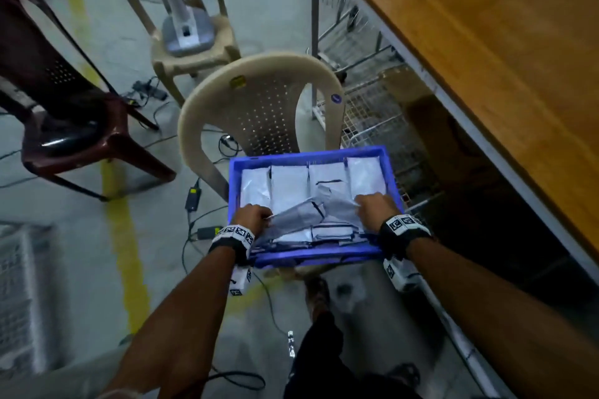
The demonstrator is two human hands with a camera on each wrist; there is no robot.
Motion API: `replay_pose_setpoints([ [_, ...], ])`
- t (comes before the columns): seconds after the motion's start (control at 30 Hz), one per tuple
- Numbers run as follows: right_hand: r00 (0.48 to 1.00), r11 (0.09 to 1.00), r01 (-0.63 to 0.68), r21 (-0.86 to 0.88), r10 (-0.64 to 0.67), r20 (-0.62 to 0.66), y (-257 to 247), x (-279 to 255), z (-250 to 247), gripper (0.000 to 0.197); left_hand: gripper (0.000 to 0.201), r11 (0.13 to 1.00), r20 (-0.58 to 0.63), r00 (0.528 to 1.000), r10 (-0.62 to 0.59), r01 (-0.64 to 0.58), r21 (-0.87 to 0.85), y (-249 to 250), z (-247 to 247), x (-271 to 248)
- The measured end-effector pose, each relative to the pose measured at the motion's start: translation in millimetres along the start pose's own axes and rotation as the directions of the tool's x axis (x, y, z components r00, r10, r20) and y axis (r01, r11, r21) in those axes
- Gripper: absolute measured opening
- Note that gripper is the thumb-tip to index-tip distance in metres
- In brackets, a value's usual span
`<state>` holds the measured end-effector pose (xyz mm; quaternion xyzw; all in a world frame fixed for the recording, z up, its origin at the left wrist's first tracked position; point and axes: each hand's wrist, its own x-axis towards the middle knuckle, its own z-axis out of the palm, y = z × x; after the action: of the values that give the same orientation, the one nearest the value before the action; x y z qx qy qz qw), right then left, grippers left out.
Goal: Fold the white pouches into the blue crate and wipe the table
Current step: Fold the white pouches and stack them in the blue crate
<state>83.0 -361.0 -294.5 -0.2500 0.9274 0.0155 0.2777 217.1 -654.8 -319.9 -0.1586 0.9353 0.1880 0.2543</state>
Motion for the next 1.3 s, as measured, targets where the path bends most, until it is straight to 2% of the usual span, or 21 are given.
replay_pose_setpoints([
  [0.1,0.996,0.988,0.065,-0.143,-0.056,0.062,-8,1,6,0.027,0.014,0.99,0.053,0.998,0.033,-0.04,0.132,-9,3,2],
  [0.27,0.987,0.96,0.143,-0.242,-0.121,0.105,-13,4,4,0.027,0.025,0.945,0.124,0.987,0.102,-0.135,0.296,-7,4,-1],
  [0.43,0.975,0.938,0.182,-0.295,-0.133,0.178,-7,0,10,0.03,0.028,0.929,0.144,0.982,0.122,-0.164,0.333,-1,23,-3],
  [0.57,0.963,0.929,0.227,-0.292,-0.169,0.211,-3,-2,24,0.027,0.03,0.953,0.127,0.985,0.117,-0.147,0.264,-2,40,-13],
  [0.73,0.97,0.934,0.232,-0.273,-0.2,0.141,6,-9,49,0.035,0.021,0.999,0.002,0.999,0.048,-0.048,0.013,-14,60,-30],
  [0.8,0.972,0.937,0.23,-0.262,-0.206,0.118,11,-13,57,0.035,0.01,0.996,-0.035,0.999,0.026,-0.029,-0.087,-18,67,-36],
  [0.97,0.979,0.972,0.201,-0.125,-0.198,0.039,26,-16,73,0.04,0.007,0.956,-0.065,0.996,-0.058,0.036,-0.291,-23,79,-44],
  [1.17,0.98,0.967,0.195,-0.165,-0.199,-0.005,36,-24,89,0.028,0.012,0.947,-0.085,0.994,-0.066,0.036,-0.32,-20,87,-44],
  [1.3,0.981,0.978,0.192,-0.085,-0.192,0.003,40,-28,99,0.039,0.017,0.941,-0.097,0.993,-0.073,0.036,-0.336,-18,95,-45],
])
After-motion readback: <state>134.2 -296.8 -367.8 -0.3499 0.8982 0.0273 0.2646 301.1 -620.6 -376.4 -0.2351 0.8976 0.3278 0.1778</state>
